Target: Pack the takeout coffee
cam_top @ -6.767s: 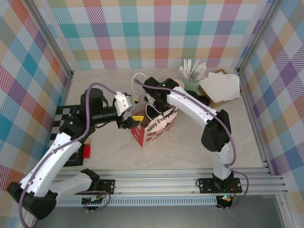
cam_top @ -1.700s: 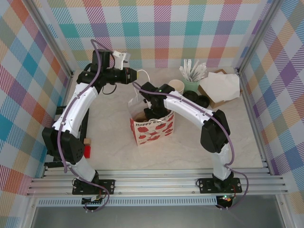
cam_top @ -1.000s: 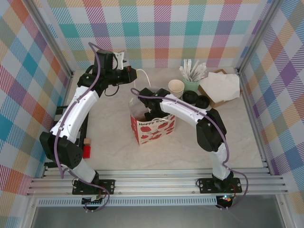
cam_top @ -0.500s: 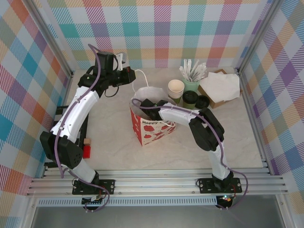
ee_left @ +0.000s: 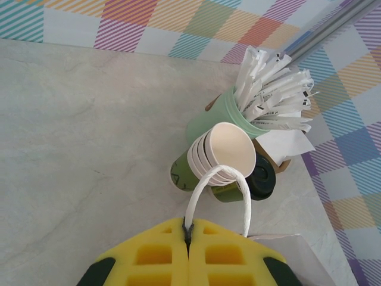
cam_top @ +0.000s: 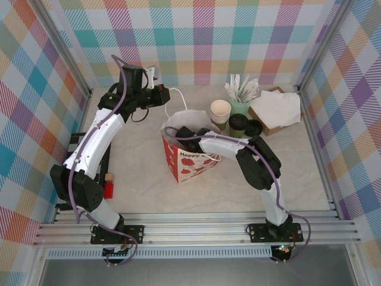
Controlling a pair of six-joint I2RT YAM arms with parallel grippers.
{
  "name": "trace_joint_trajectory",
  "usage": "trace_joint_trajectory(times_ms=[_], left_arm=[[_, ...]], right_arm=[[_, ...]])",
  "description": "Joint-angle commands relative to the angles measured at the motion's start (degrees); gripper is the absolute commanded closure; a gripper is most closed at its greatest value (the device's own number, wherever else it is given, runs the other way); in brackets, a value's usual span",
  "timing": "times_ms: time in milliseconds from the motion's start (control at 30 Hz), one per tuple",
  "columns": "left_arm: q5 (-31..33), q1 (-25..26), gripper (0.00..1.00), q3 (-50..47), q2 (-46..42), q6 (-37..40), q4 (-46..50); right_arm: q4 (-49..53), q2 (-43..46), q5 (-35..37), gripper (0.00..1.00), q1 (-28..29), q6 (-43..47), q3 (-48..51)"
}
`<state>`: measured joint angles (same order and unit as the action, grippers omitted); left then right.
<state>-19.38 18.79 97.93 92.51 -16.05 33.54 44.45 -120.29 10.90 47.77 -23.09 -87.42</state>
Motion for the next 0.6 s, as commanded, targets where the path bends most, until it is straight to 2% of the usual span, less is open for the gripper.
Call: trace_joint_trajectory(times_ms=[0,200,333,433,567], left_arm=[[-0.55,0.37,1.0,-0.55,-0.92,2.5,0.97],[-0.78,0.37,1.0,-0.64,-0.83,3.72,1.18],[-2.2,0.37,1.0,-0.97,-0.75,5.46,0.88],[-5.21,0.37,1.0,-1.63,-0.92,8.27,0.43],[-6.73,0.37,1.0,-2.94,-2.02,10.46,-0.75]], right_arm=[[1.96,-5.83,1.66,0.95,0.16,1.31,3.65],[4.77,-6.44,2.19,0.91,0.13,1.36,1.73],[7.12,-2.74,0.71,0.81,0.19,1.67,-1.79],[8.28,1.24,-1.48,0.72,0.13,1.61,-5.19],[9.85,4.95,-2.66,0.45,0.08,1.61,-9.16]])
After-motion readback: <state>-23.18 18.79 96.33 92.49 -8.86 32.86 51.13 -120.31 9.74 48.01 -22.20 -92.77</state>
